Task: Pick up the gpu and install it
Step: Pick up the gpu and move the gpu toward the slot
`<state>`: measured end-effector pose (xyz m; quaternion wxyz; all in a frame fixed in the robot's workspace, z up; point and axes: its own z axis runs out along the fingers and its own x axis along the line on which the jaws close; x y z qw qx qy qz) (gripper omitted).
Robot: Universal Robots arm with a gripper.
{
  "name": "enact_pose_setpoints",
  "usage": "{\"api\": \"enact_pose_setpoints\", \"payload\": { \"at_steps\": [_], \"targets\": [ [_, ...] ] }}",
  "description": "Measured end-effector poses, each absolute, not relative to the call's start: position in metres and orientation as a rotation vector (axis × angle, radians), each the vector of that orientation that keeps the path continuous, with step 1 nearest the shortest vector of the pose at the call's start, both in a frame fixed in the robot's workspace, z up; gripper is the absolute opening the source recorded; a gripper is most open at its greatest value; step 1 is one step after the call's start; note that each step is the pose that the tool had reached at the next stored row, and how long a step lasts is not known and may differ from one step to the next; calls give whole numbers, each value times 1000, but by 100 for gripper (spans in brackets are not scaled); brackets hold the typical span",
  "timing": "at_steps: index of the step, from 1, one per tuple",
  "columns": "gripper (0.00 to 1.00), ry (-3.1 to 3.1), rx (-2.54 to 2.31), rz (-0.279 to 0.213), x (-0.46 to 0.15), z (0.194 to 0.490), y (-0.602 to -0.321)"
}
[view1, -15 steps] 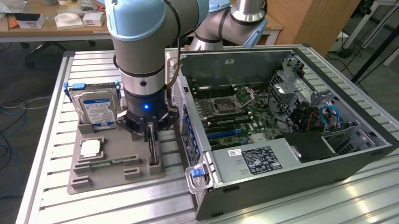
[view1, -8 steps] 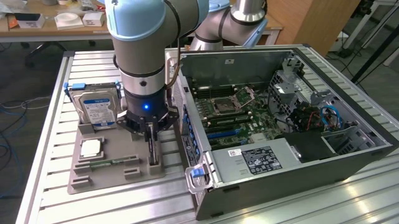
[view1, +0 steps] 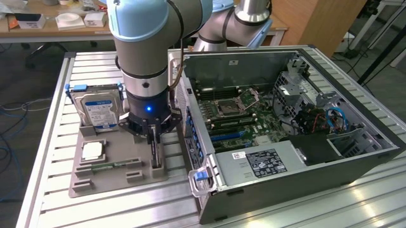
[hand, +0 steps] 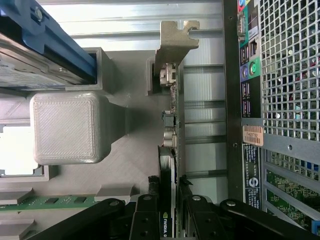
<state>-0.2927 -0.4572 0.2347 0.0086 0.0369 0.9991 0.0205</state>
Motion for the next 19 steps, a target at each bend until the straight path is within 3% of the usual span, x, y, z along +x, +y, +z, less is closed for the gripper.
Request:
{"api": "enact_pose_setpoints", "payload": {
  "at_steps": [19],
  "targets": [
    [26, 3122, 115, 64, -293, 240, -457]
  ]
}}
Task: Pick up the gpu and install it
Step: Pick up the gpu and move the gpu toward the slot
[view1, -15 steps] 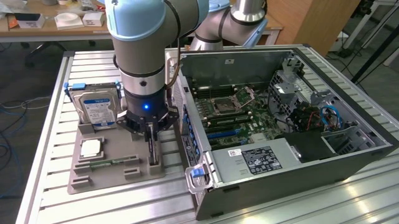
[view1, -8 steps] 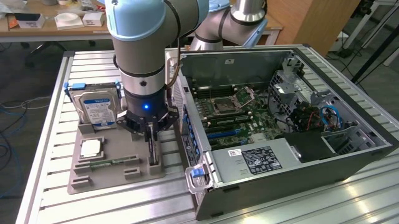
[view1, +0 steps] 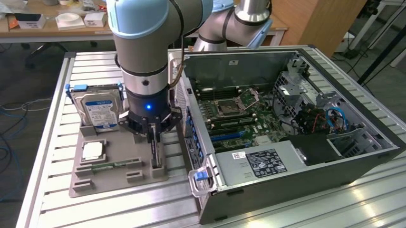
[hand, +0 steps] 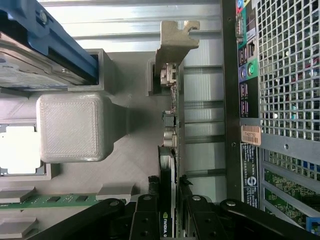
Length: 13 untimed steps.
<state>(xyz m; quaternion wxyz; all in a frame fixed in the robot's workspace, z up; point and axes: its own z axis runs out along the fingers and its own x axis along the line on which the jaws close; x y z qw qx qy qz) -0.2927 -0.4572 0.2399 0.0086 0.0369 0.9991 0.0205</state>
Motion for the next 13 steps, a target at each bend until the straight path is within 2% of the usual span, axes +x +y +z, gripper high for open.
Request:
{"api": "enact_pose_setpoints", "payload": {
  "at_steps": [13],
  "targets": [
    [26, 3122, 115, 64, -293, 271, -457]
  ]
}}
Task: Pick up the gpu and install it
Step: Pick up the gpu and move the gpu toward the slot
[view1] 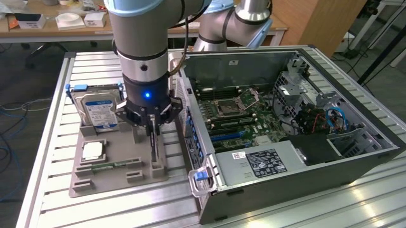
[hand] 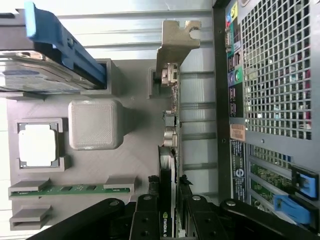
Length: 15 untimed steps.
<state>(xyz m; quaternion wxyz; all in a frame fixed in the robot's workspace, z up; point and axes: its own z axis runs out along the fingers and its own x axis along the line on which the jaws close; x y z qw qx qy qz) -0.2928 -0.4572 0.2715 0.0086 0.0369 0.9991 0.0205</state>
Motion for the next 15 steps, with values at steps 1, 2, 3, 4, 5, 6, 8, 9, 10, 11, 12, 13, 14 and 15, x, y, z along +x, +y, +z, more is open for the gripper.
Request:
{"api": "enact_pose_setpoints", "payload": {
  "at_steps": [1, 2, 3, 4, 5, 6, 8, 9, 10, 11, 12, 13, 14, 15],
  "targets": [
    [26, 3122, 115, 64, -293, 275, -457],
    [26, 3122, 115, 64, -293, 277, -457],
    [26, 3121, 115, 64, -293, 281, -457],
    [26, 3121, 115, 64, -293, 284, -457],
    [26, 3121, 115, 64, -293, 288, -457],
    [26, 3121, 115, 64, -293, 293, -457],
    [26, 3121, 115, 64, -293, 300, -457],
    [26, 3121, 115, 64, -293, 304, -457],
    [26, 3121, 115, 64, -293, 308, -457],
    [26, 3121, 115, 64, -293, 312, -457],
    [26, 3120, 115, 64, -293, 317, -457],
    [26, 3120, 115, 64, -293, 321, -457],
    [26, 3120, 115, 64, -293, 326, -457],
    [26, 3119, 115, 64, -293, 330, -457]
  ]
}}
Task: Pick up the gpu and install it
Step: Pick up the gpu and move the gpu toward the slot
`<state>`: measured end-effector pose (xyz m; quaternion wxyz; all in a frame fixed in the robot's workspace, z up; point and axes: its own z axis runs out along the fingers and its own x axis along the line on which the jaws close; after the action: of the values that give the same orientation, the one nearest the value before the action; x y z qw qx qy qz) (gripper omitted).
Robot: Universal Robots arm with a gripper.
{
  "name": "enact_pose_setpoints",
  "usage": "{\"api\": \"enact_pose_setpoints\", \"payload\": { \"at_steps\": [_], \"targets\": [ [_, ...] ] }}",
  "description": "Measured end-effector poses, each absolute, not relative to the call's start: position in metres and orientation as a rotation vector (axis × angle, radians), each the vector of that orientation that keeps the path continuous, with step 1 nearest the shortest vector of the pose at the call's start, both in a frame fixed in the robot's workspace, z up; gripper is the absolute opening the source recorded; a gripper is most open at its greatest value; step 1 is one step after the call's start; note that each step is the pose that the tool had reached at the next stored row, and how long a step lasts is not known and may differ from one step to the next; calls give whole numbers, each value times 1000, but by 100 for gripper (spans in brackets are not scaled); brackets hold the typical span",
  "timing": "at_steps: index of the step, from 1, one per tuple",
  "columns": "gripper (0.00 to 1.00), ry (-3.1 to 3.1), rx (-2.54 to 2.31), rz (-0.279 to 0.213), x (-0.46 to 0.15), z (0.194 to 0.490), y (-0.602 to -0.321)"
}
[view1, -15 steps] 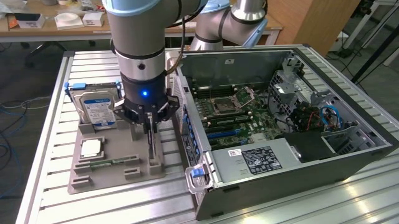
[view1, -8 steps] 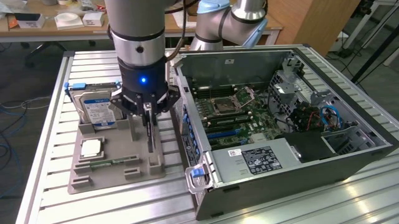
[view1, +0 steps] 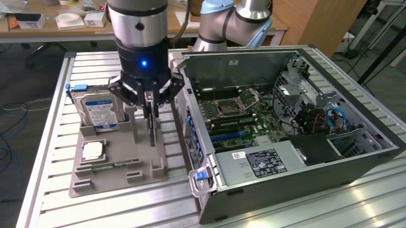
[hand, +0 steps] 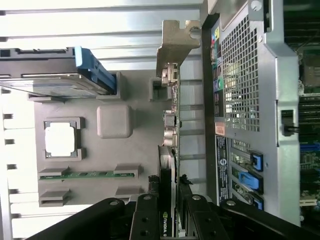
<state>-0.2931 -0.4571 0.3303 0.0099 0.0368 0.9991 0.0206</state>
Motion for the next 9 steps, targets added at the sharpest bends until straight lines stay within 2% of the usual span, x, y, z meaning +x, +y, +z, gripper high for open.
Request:
{"api": "enact_pose_setpoints", "payload": {
  "at_steps": [9],
  "targets": [
    [26, 3114, 115, 64, -293, 369, -457]
  ]
}}
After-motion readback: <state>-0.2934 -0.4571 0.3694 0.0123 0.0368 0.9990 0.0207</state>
